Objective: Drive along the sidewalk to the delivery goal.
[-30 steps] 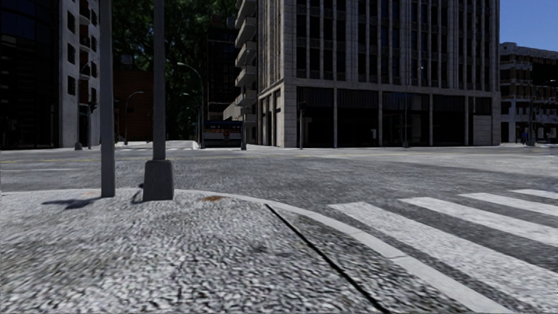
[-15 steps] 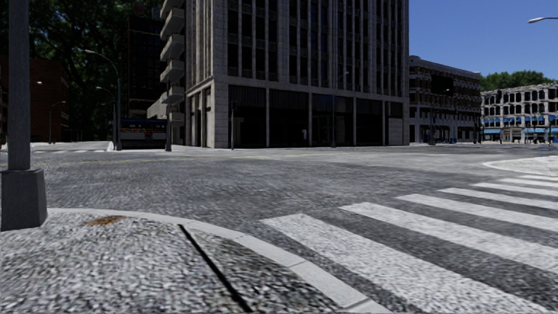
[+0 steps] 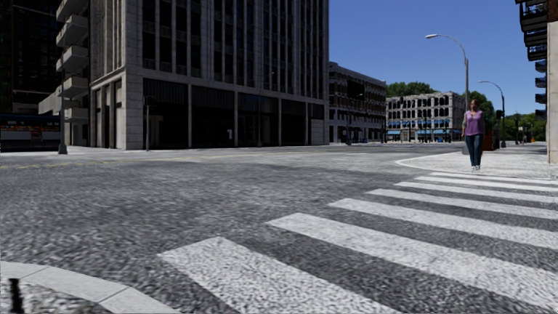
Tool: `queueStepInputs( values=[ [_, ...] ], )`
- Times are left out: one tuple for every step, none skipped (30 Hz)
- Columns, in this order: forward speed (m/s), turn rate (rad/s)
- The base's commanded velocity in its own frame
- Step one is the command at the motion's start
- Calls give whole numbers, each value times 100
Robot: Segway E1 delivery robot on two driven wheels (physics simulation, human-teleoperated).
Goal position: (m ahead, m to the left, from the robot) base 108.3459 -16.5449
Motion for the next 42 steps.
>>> queueStepInputs(
  values=[
    [136, -63],
    [138, -63],
    [140, -63],
    [141, -63],
    [141, -63],
    [141, -63],
    [141, -63],
    [141, -63],
    [141, -63],
    [141, -63],
    [141, -63],
    [141, -63],
    [141, -63],
    [141, -63],
    [141, -67],
    [141, -73],
    [141, -76],
    [141, -77],
    [141, -77],
    [141, -77],
    [142, -77],
    [142, -77],
    [142, -78],
    [142, -78],
    [142, -79],
    [142, -80],
    [143, -80],
    [143, -80],
    [143, -80],
    [143, -80],
    [143, -80],
    [143, -80],
    [143, -80],
    [143, -80],
    [143, -80],
    [143, -80],
    [143, -80],
    [143, -80],
    [143, -80],
    [143, -81],
    [143, -81],
    [143, -81]
  ],
)
